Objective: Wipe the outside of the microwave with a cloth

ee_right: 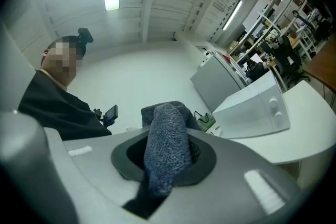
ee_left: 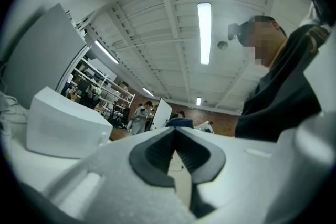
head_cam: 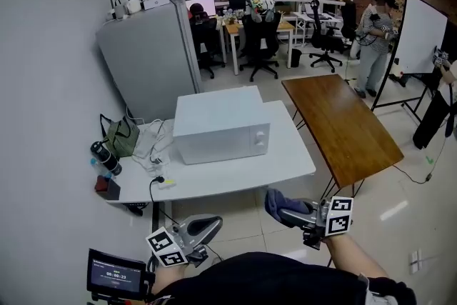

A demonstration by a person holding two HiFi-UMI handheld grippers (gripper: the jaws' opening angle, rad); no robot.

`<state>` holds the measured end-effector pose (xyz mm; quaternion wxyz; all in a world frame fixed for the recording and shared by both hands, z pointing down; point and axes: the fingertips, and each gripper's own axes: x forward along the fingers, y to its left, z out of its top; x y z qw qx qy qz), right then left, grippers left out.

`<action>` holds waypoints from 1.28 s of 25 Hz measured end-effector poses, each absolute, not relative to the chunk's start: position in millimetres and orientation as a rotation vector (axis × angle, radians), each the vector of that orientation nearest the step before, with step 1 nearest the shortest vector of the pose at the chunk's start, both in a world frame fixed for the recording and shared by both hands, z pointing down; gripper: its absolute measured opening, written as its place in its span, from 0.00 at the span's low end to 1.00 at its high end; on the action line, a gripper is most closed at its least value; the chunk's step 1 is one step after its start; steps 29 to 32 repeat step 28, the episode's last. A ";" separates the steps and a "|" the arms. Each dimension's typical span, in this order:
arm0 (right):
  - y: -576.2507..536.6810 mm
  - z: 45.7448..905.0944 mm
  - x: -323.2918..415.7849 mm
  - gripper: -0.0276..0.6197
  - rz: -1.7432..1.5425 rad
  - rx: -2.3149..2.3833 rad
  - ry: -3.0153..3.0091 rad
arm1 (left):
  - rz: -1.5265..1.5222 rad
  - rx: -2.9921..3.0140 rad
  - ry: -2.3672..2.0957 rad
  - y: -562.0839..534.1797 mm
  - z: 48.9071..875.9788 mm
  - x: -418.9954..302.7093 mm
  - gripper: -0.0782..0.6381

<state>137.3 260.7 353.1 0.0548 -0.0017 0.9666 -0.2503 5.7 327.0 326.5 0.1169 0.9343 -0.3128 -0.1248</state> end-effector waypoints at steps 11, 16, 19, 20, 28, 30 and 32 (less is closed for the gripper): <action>338.5 361.2 143.3 0.13 -0.654 0.068 3.038 | -0.361 2.724 -1.016 406.7 320.6 32.1 0.11; 368.9 363.1 108.6 0.13 -0.651 0.061 3.043 | -0.370 2.722 -1.014 436.0 326.2 -0.1 0.11; 382.2 361.9 86.2 0.13 -0.625 0.083 3.064 | -0.387 2.729 -1.042 446.8 324.5 -23.8 0.11; 384.0 359.3 79.4 0.13 -0.608 0.085 3.065 | -0.393 2.733 -1.043 447.9 323.7 -31.0 0.11; 388.7 355.0 90.2 0.13 -0.569 -0.104 3.051 | -0.384 2.785 -0.919 451.2 317.6 -38.7 0.11; 388.7 355.0 90.2 0.13 -0.569 -0.104 3.051 | -0.384 2.785 -0.919 451.2 317.6 -38.7 0.11; 388.7 355.0 90.2 0.13 -0.569 -0.104 3.051 | -0.384 2.785 -0.919 451.2 317.6 -38.7 0.11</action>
